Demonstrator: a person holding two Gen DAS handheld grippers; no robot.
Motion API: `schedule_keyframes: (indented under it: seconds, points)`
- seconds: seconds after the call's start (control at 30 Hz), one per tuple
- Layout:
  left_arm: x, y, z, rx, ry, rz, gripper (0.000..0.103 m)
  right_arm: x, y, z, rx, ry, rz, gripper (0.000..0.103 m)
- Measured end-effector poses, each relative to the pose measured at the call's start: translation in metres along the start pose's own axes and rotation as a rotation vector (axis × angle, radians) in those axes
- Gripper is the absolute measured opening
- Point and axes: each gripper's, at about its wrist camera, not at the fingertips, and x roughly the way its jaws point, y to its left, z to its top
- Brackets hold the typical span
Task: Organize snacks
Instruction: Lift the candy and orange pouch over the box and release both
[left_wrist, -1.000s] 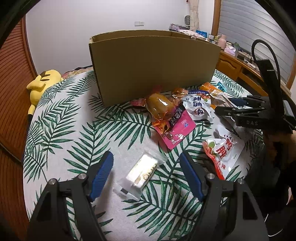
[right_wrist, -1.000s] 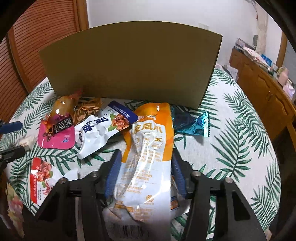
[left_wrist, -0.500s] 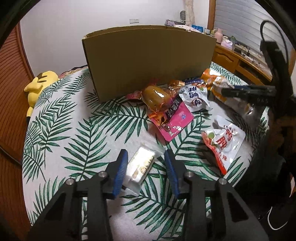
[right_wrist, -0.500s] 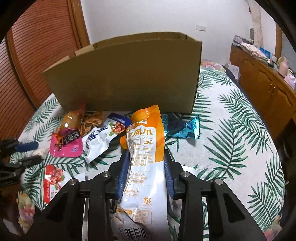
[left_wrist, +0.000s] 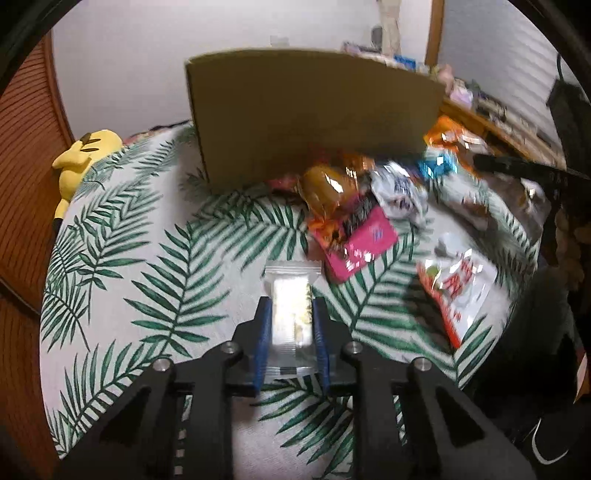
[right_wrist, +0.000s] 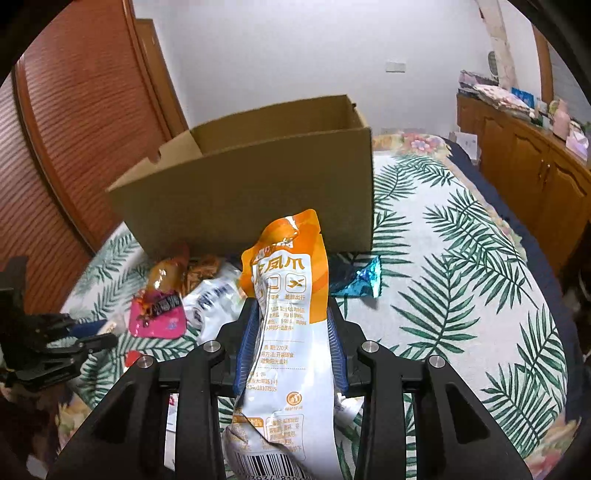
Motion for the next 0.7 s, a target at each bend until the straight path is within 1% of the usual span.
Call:
schedule_keyframes:
  seconds: [0.13, 0.43, 0.7]
  points:
    - [-0.005, 0.001, 0.003, -0.014, -0.025, 0.005, 0.019, -0.003, -0.005, 0.003, 0.009, -0.01, -0.005, 0.034]
    - [-0.012, 0.006, 0.012, -0.053, -0.06, 0.018, 0.02, -0.01, -0.012, 0.004, 0.039, -0.028, 0.024, 0.035]
    - [-0.015, -0.002, 0.028, -0.052, -0.084, 0.023, 0.02, -0.012, -0.018, 0.002, 0.042, -0.027, 0.038, 0.035]
